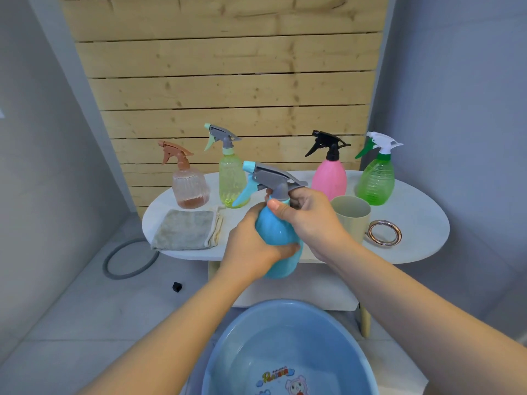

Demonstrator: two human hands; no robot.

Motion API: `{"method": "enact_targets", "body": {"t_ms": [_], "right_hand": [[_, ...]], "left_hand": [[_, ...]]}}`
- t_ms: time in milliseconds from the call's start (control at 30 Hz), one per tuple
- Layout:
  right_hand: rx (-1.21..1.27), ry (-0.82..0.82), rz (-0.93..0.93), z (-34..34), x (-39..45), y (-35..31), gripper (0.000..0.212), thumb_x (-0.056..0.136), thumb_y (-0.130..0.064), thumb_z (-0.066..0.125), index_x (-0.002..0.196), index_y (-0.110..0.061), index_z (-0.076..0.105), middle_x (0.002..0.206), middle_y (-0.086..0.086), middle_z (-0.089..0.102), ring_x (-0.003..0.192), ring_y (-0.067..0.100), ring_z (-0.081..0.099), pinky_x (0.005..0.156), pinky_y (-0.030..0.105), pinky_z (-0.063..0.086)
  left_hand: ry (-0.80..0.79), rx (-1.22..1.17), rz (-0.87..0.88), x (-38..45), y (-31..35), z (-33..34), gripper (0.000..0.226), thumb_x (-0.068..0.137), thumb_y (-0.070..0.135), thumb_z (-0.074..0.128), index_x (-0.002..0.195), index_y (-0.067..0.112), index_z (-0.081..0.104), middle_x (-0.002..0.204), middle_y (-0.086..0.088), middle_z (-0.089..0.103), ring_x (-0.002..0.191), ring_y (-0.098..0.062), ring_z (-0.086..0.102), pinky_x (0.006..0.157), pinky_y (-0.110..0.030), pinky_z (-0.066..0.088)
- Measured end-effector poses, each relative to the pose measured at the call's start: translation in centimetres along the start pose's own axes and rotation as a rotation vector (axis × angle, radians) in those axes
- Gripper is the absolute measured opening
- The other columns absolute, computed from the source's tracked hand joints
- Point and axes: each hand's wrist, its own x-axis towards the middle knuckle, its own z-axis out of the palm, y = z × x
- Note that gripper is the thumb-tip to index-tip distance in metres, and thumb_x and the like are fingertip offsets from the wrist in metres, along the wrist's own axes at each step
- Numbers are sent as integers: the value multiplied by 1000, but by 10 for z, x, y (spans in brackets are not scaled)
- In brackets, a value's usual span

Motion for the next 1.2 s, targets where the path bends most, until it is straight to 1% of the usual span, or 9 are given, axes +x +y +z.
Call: {"method": "enact_targets", "body": {"t_ms": [100, 267, 400, 533, 633, 833, 967, 1067, 1200], "right_hand": [[-49, -43, -13, -2, 4, 4, 9, 83, -19, 70, 89, -12, 66, 93, 12, 71, 90, 22, 66, 88, 46, 52], [-140, -46, 120, -16, 18, 9, 46, 91, -41, 55, 132, -22, 49, 133, -10, 49, 125, 3, 43, 100, 21, 33], [-212, -34, 338, -18, 27, 28, 36, 101, -35, 35, 134, -27, 47, 132, -5, 51, 118, 14, 49, 102, 30, 38], [-141, -57, 403, -10, 52, 52, 45, 99, -28, 33, 141, -45, 30, 128, -5, 55, 108, 18, 57, 82, 30, 48], [-11, 36, 420, -12, 86, 76, 47, 100, -21, 33, 143, -39, 29, 134, 0, 53, 112, 20, 57, 81, 26, 47], [137, 168, 438, -17, 135, 116, 44, 102, -20, 32, 143, -37, 35, 117, -3, 48, 82, 3, 48, 70, 17, 39], [180, 184, 402, -18, 154, 125, 50, 102, -14, 31, 147, -33, 23, 144, -4, 39, 123, 15, 46, 105, 32, 38], [200, 186, 374, -15, 154, 129, 51, 103, -14, 31, 148, -33, 17, 139, -6, 38, 116, 13, 46, 102, 29, 39], [156, 202, 379, -11, 156, 136, 49, 103, -23, 28, 146, -42, 16, 150, -5, 32, 130, 18, 41, 111, 41, 33]], "left_hand": [[-6, 32, 0, 7, -4, -1, 74, 61, 27, 86, 124, 33, 48, 105, 16, 61, 97, -8, 60, 76, -23, 48], [9, -13, -54, 36, -11, -4, 72, 62, 21, 87, 116, 33, 41, 102, 17, 57, 96, -9, 59, 81, -28, 50], [27, -19, -83, 65, -23, -7, 73, 56, 22, 89, 113, 30, 43, 106, 11, 58, 97, -12, 60, 85, -34, 52], [-19, 13, -17, 107, -25, -2, 70, 62, 22, 87, 114, 31, 42, 100, 19, 52, 89, 1, 54, 70, -15, 45], [-36, 1, -15, 144, -34, 8, 68, 64, 20, 87, 118, 30, 46, 101, 16, 54, 92, -7, 56, 71, -20, 46], [-136, -100, -15, 202, -59, 25, 61, 66, 11, 85, 105, 40, 50, 103, 15, 60, 94, -9, 61, 76, -24, 53], [-195, -153, -15, 229, -70, 37, 73, 61, 23, 87, 124, 32, 51, 116, 3, 62, 106, -13, 61, 90, -38, 54], [-205, -168, -41, 233, -78, 42, 94, 52, 41, 87, 135, 34, 43, 126, 1, 57, 112, -15, 58, 93, -41, 52], [-171, -129, -63, 231, -80, 46, 102, 52, 48, 84, 140, 37, 35, 134, 3, 49, 119, -15, 52, 97, -41, 50]]}}
